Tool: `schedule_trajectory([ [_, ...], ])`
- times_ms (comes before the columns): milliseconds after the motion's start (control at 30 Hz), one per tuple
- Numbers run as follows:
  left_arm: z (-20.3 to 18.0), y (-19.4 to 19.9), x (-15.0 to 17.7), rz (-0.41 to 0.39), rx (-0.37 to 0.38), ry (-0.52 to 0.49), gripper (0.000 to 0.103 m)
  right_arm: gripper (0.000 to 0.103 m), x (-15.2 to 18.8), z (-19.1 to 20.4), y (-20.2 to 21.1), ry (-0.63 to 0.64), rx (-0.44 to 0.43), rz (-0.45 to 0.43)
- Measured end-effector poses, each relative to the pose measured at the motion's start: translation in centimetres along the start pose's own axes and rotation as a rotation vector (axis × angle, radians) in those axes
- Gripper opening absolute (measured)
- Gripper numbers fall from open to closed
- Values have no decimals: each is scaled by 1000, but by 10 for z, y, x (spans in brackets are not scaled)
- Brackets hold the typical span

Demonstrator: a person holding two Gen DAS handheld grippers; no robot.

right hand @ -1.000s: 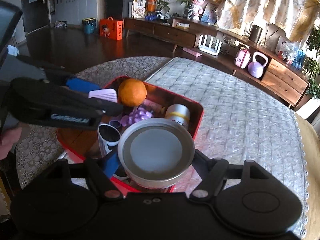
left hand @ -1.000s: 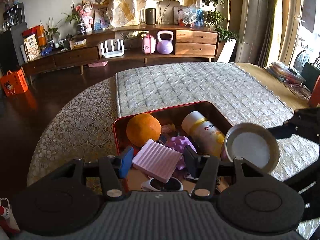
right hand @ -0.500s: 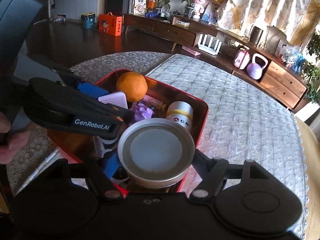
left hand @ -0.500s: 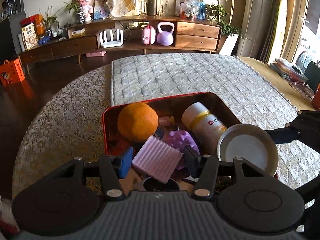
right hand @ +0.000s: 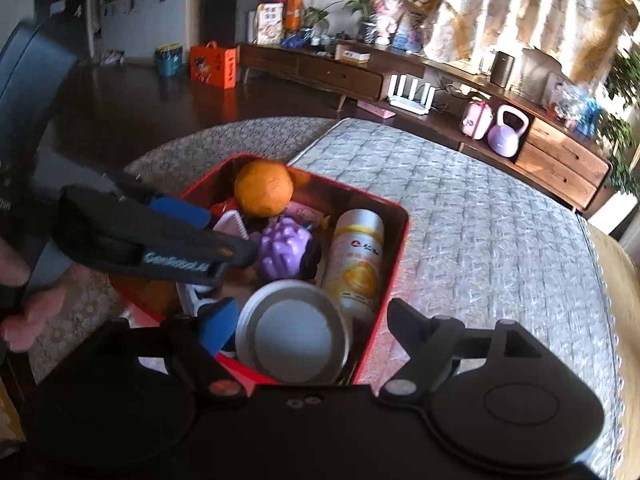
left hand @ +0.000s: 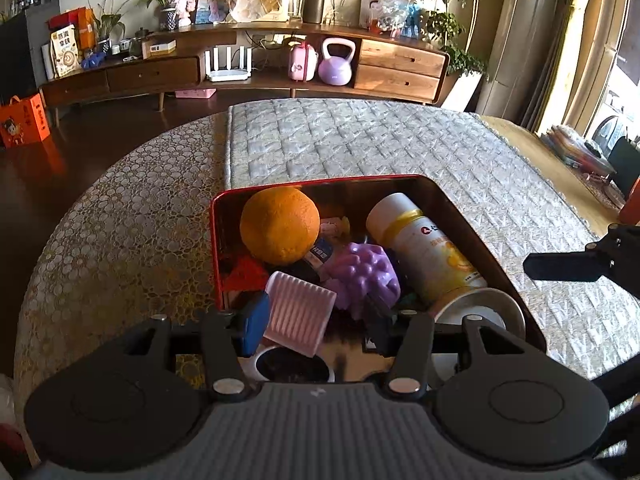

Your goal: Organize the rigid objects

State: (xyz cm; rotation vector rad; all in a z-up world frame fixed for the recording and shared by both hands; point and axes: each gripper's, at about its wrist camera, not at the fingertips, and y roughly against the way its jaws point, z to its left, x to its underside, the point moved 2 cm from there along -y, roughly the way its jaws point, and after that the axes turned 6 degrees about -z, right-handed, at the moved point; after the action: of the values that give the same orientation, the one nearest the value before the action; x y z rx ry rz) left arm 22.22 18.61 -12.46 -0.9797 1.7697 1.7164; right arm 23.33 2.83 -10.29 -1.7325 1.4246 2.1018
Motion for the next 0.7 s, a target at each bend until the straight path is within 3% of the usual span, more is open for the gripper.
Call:
schedule_trajectory([
  [300, -9, 39, -4, -60, 12, -9, 56, 85, -2, -18, 34, -134, -16, -50],
  [700, -30, 92, -2, -140, 18, -19, 80, 98, 1, -31, 84, -223, -27, -154],
])
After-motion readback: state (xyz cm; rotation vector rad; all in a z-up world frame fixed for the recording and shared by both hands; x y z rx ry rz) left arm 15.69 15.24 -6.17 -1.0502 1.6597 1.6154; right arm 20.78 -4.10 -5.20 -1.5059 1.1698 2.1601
